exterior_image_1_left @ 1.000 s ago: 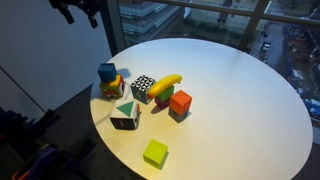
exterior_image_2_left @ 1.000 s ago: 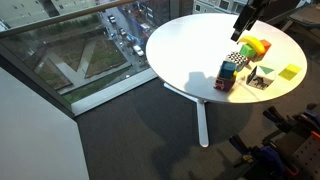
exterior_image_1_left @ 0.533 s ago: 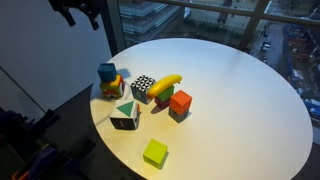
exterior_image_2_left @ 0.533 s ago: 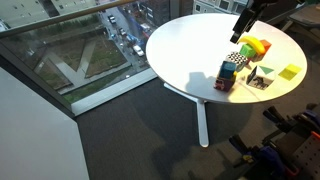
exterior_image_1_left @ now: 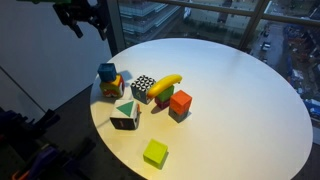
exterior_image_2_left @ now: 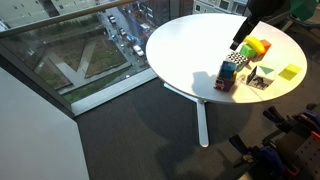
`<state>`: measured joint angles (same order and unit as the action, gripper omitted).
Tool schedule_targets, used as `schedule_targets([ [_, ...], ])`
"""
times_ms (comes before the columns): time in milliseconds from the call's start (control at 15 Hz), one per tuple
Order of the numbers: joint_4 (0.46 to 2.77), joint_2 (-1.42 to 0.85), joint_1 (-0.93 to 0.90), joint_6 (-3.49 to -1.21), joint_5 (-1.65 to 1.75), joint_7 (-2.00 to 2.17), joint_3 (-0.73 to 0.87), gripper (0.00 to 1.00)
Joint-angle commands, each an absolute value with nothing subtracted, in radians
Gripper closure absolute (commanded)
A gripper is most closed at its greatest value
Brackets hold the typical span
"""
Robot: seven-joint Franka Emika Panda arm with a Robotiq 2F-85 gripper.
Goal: Put the blue block on the orange block
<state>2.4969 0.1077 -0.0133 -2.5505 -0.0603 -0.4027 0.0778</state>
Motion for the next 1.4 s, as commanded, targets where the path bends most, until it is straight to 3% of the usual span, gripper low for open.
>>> schedule_targets([
  [0, 2.514, 0.087, -0.007, -2.587, -0.096, -0.494, 0.09, 0.0],
  [1333, 2.486, -0.122, 0.057, -2.742, -0.132, -0.675, 0.033, 0.0],
])
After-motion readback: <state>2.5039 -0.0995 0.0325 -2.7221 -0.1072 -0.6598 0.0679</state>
